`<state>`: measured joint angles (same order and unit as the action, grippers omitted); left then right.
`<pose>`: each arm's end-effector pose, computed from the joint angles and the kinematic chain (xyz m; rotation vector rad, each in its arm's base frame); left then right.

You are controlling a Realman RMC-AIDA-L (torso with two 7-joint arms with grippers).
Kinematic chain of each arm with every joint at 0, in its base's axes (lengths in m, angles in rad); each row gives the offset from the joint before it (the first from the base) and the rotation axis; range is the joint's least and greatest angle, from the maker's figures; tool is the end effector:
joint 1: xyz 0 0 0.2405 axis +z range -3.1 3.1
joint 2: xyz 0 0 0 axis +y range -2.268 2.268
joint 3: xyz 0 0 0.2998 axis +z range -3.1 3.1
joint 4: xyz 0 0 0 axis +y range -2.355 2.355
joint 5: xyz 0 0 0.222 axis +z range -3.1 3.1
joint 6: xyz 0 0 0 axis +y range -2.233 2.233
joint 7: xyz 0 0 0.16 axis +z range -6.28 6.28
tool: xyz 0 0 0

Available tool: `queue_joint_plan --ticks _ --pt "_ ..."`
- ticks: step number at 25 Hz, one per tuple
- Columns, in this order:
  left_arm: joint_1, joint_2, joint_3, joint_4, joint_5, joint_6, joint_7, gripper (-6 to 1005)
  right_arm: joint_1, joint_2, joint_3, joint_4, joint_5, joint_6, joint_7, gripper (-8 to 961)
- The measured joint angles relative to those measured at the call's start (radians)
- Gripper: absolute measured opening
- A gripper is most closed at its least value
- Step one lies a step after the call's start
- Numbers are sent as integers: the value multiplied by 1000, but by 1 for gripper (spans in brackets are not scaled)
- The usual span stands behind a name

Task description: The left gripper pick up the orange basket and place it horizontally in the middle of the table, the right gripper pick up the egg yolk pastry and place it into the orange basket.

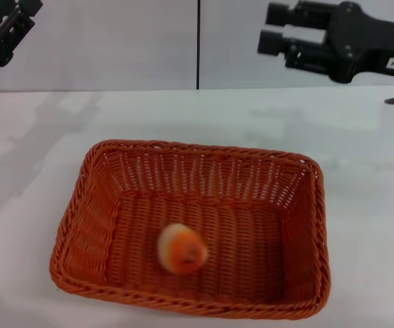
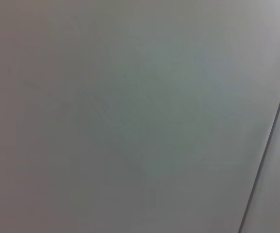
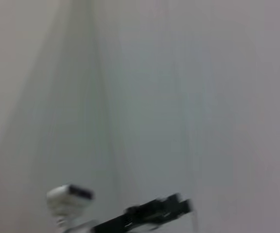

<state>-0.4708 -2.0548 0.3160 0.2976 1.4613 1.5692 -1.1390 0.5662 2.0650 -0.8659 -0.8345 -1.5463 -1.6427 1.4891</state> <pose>-0.3317 0.3670 0.0297 -1.8338 -0.7154 -1.3656 0.1979 0.3914 0.0161 -2.6522 0.3188 1.1666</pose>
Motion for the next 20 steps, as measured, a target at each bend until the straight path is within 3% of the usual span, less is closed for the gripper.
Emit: queue_joint_plan --ticks 5,10,20 --pt "12 -2 0 -5 -1 10 8 725 -21 8 50 88 77 41 -153 553" --pt "28 -5 -20 -8 -14 39 52 726 -48 7 111 303 303 70 -445 552" --pt "123 -7 -48 -32 -210 113 213 726 -67 9 125 653 776 71 -908 553"
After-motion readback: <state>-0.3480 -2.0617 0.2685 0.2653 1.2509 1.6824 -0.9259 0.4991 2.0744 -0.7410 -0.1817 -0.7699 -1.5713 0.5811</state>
